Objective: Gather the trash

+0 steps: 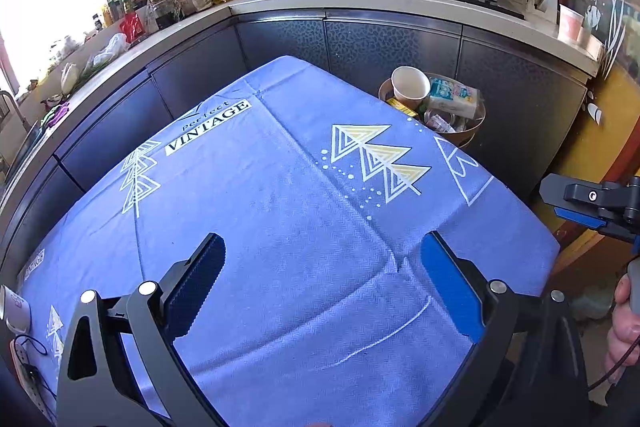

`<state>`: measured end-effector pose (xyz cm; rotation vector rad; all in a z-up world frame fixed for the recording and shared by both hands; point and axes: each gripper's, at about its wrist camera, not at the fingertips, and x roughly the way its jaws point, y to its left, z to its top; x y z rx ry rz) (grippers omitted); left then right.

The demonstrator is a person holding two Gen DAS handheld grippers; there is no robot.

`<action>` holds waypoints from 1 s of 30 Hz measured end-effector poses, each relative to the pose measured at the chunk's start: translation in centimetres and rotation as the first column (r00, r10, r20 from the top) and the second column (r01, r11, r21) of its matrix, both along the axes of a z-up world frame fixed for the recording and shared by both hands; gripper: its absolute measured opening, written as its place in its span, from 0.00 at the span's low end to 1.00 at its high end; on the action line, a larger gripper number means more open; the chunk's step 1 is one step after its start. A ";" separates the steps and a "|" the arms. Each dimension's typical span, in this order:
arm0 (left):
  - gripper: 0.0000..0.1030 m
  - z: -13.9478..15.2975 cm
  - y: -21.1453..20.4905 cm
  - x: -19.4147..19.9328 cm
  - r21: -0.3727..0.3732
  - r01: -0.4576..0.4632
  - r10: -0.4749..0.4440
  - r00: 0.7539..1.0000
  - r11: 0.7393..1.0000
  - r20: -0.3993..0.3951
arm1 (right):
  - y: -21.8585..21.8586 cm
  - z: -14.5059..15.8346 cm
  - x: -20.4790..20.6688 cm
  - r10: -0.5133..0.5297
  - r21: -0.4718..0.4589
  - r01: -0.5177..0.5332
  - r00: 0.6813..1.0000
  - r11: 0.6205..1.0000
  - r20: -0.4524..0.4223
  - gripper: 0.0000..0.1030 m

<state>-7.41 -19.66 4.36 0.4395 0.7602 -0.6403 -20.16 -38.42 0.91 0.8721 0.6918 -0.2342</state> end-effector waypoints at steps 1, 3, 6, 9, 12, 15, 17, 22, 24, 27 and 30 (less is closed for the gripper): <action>0.94 0.0 0.0 0.0 -0.001 -0.002 0.002 1.000 1.000 0.000 | 0.0 0.0 0.0 0.001 0.000 -0.001 1.000 1.000 -0.001 0.85; 0.94 0.0 0.0 0.0 -0.001 -0.003 0.003 1.000 1.000 0.003 | 0.1 -0.1 0.0 0.002 0.002 -0.002 1.000 1.000 -0.002 0.85; 0.94 0.0 0.0 0.0 -0.001 -0.003 0.003 1.000 1.000 0.002 | 0.2 -0.2 0.1 0.002 0.002 -0.002 1.000 1.000 -0.002 0.85; 0.94 0.0 0.0 -0.1 0.004 -0.001 0.001 1.000 1.000 0.006 | 0.2 -0.2 0.1 0.003 0.003 -0.003 1.000 1.000 -0.003 0.85; 0.94 -0.1 -0.1 -0.2 0.008 -0.001 0.001 1.000 1.000 0.006 | 0.2 -0.2 0.1 0.005 0.003 -0.005 1.000 1.000 -0.004 0.85; 0.94 -0.2 0.0 -0.1 0.011 -0.006 0.006 1.000 1.000 0.009 | 0.4 -0.4 0.2 0.009 0.004 -0.009 1.000 1.000 -0.007 0.85; 0.94 -0.1 0.0 -0.2 0.017 -0.018 0.018 0.999 1.000 0.026 | 0.5 -0.4 0.2 0.012 0.004 -0.012 1.000 1.000 -0.008 0.85; 0.94 0.3 0.1 -0.3 0.013 -0.036 0.035 0.997 0.999 0.062 | 1.1 0.2 0.4 0.014 -0.039 -0.014 1.000 0.999 -0.013 0.86; 0.94 0.4 0.1 -0.3 0.006 -0.043 0.042 0.997 0.999 0.068 | 1.2 0.4 0.5 0.017 -0.057 -0.018 1.000 0.998 -0.012 0.87; 0.94 0.7 0.2 -0.3 -0.010 -0.051 0.052 0.996 0.999 0.068 | 1.6 0.7 0.7 0.025 -0.081 -0.026 1.000 0.996 -0.010 0.88; 0.94 0.9 0.4 -0.2 -0.020 -0.055 0.057 0.996 0.998 0.068 | 1.6 0.9 0.7 0.026 -0.088 -0.027 1.000 0.996 -0.010 0.88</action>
